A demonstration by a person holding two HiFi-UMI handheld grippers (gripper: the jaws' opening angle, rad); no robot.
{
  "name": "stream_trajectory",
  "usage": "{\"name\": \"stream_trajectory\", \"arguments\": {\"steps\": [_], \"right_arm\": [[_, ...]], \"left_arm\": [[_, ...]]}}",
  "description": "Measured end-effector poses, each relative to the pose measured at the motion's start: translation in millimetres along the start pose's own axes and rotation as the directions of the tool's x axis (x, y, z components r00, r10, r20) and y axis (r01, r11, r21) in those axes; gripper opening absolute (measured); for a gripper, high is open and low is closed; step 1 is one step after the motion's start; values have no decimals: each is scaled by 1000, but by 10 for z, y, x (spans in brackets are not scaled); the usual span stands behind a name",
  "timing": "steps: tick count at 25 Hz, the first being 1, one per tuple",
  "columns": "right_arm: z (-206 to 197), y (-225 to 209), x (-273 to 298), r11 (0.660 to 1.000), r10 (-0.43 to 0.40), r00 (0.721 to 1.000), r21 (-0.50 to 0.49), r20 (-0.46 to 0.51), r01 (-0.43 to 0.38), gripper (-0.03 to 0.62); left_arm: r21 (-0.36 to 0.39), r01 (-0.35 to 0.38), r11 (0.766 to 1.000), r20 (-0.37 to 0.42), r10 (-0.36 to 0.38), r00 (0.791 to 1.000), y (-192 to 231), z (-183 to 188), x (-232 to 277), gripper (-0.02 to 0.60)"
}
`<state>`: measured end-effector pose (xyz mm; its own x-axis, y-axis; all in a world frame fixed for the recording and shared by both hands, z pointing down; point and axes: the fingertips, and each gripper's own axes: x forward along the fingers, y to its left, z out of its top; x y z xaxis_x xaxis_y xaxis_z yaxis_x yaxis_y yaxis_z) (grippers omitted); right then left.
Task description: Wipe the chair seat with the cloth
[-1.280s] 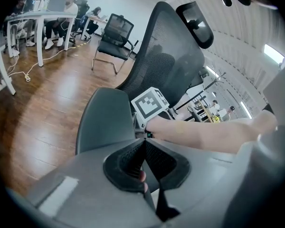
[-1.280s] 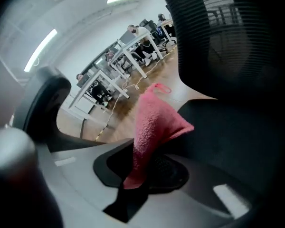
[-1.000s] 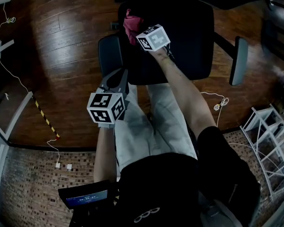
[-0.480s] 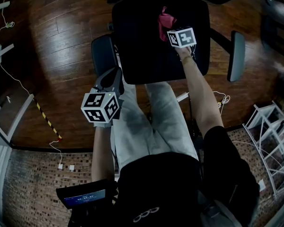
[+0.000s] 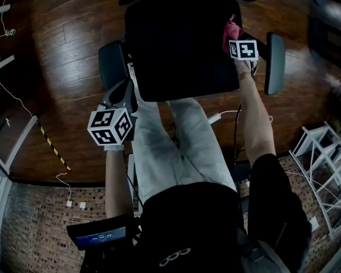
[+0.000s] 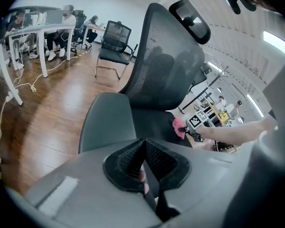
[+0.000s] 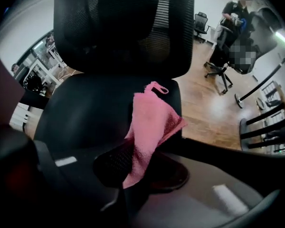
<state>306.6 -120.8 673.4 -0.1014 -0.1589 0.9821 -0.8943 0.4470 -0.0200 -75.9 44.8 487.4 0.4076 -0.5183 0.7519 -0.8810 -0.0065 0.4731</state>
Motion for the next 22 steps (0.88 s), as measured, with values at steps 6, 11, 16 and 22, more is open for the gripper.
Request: {"name": "stream_trajectory", "arguments": {"steps": [6,11,16,22], "right_arm": [[-130,-398,-158,983,-179,982,-44,-63,176,63],[-272,-482,-272,945,-322,944,-73,-67,317,63],[-353,104,-51,970,-244,965,-34,-93,241,63],[-168,1164,239,992,-122,989,-17,-83,121,63]], "left_arm": [[39,-13,999,15,12,1000,-37,4,21,-6],[50,48,998,8,-48,999,-109,-1,10,-6],[125,121,985,-42,-117,992,-231,-84,11,-6],[161,179,971,-102,-164,981,-233,-214,-66,-6]]}}
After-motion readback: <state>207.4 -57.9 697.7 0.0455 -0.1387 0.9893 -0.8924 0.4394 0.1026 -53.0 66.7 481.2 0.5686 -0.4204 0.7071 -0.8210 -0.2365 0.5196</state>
